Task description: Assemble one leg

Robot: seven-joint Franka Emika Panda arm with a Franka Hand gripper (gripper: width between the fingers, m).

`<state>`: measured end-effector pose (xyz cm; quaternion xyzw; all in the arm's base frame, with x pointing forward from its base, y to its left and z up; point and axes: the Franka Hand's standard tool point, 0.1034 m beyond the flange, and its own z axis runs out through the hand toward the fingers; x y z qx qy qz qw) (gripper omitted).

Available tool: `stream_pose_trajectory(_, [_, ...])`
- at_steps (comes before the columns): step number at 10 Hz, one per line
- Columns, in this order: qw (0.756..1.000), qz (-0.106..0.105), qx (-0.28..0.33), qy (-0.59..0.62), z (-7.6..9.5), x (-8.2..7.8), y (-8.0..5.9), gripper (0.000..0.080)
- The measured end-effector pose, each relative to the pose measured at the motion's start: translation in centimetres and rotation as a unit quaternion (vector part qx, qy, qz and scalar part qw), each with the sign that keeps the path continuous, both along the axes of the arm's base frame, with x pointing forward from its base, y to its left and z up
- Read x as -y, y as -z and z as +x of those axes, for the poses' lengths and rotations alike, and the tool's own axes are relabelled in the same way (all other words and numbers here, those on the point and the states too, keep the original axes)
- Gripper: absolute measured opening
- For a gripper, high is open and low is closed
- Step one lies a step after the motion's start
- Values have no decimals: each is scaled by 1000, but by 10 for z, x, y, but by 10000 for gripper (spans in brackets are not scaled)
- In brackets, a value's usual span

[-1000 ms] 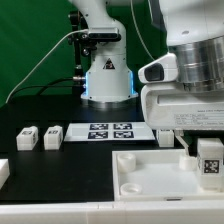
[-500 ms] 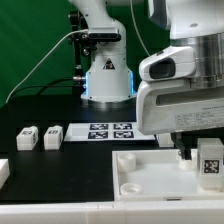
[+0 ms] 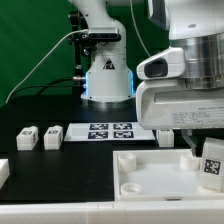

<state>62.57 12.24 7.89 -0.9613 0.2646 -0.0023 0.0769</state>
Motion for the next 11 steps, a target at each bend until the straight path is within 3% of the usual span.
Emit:
stream_pose_trajectory(3, [982, 14, -25, 188, 2, 2, 0, 314])
stream_pose_trajectory(6, [910, 56, -51, 408, 2, 5, 4, 300])
stream_pose_trajectory(7, [862, 71, -71, 496, 0, 0, 6, 297])
stream_pose_trajectory(8, [838, 75, -78, 534, 0, -3, 6, 297])
stream_pose_trajectory(9, [829, 76, -80, 548, 0, -4, 6, 296])
stream_pose_trajectory(10, [837, 75, -77, 536, 0, -3, 6, 296])
stream_pose_trajectory(11, [844, 75, -75, 526, 0, -4, 6, 381])
